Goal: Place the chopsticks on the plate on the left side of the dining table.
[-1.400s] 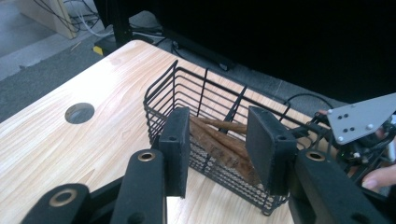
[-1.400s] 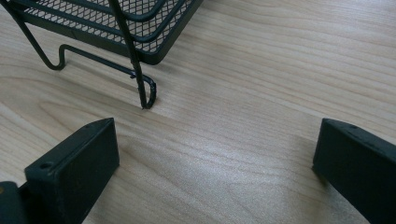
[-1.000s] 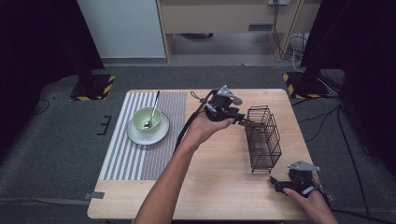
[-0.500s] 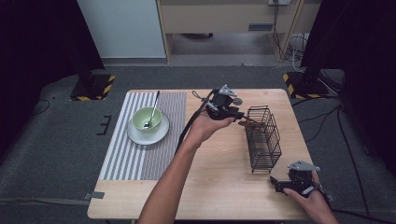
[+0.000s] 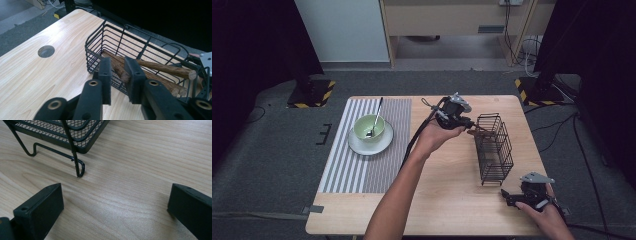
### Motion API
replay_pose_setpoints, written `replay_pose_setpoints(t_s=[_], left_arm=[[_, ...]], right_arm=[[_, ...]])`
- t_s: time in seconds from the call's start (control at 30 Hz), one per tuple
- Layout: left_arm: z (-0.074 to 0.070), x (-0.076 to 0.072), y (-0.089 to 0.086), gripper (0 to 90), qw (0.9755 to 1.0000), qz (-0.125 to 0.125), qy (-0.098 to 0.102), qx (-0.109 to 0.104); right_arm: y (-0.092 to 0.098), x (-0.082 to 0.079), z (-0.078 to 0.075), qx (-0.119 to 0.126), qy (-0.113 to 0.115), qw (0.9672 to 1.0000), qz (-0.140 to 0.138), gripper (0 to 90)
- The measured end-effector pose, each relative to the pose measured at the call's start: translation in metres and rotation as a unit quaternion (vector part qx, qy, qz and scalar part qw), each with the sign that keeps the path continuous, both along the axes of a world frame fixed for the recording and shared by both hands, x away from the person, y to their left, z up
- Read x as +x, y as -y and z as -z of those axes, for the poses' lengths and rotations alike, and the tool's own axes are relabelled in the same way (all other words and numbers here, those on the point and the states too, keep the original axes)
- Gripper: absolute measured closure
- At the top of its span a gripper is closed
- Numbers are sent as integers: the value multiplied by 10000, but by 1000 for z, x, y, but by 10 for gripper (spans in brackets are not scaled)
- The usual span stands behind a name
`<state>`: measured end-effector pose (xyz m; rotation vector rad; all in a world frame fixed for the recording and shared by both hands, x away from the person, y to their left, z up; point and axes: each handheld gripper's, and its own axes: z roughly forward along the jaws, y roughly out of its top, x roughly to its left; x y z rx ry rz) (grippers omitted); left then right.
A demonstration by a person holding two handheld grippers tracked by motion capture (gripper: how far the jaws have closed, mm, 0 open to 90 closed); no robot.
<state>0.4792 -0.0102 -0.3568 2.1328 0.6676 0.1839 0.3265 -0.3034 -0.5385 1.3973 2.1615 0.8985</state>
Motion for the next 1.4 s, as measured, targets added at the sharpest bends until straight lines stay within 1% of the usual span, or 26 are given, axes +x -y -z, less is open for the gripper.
replay_pose_setpoints(t_s=[0.07, 0.1, 0.23, 0.3, 0.4, 0.53, 0.7, 0.83, 0.9, 0.93, 1.0, 1.07, 1.27, 1.4], left_arm=[[-1, -1, 1, 808, 9999, -47, 69, 59], [-1, -1, 1, 815, 9999, -47, 69, 59], [-2, -3, 3, 831, 9994, -148, 238, 201], [-2, -4, 4, 833, 9993, -154, 261, 214], [-3, -4, 3, 835, 9992, -163, 287, 211], [-5, -5, 1, 836, 9991, -168, 356, 162], [-10, -7, -4, 836, 9990, -159, 395, 101], [-13, -9, -8, 836, 9990, -124, 423, 33], [-15, -11, -13, 836, 9989, -109, 460, -50], [-15, -11, -13, 836, 9989, -109, 460, -50], [-16, -12, -16, 836, 9987, -106, 470, -154], [-17, -12, -20, 837, 9985, -124, 497, -208], [-18, -14, -33, 836, 9972, -133, 577, -453], [-20, -15, -40, 836, 9963, -131, 624, -568]], right_arm=[[0, 0, 0, -11, -1, 10000, -14, 4], [0, 0, 0, -12, 0, 10000, -15, 4], [0, 0, 0, -15, 5, 10000, -26, 4], [0, 0, 0, -13, 5, 10000, -27, 4], [0, 0, 0, -14, 4, 10000, -28, 4], [0, 0, 0, -14, 4, 10000, -30, 4], [0, 0, 0, -8, 0, 10000, -28, 4], [0, -1, 0, 2, -9, 10000, -34, 4], [0, -1, 0, 4, -8, 10000, -33, 4], [0, -1, 0, 4, -8, 10000, -33, 4], [0, -1, 0, 2, -17, 10000, -37, 4], [0, -1, 0, 3, -12, 10000, -34, 4], [0, -1, 0, 11, -22, 10000, -25, 4], [0, -1, 0, 8, -29, 10000, -29, 4]])
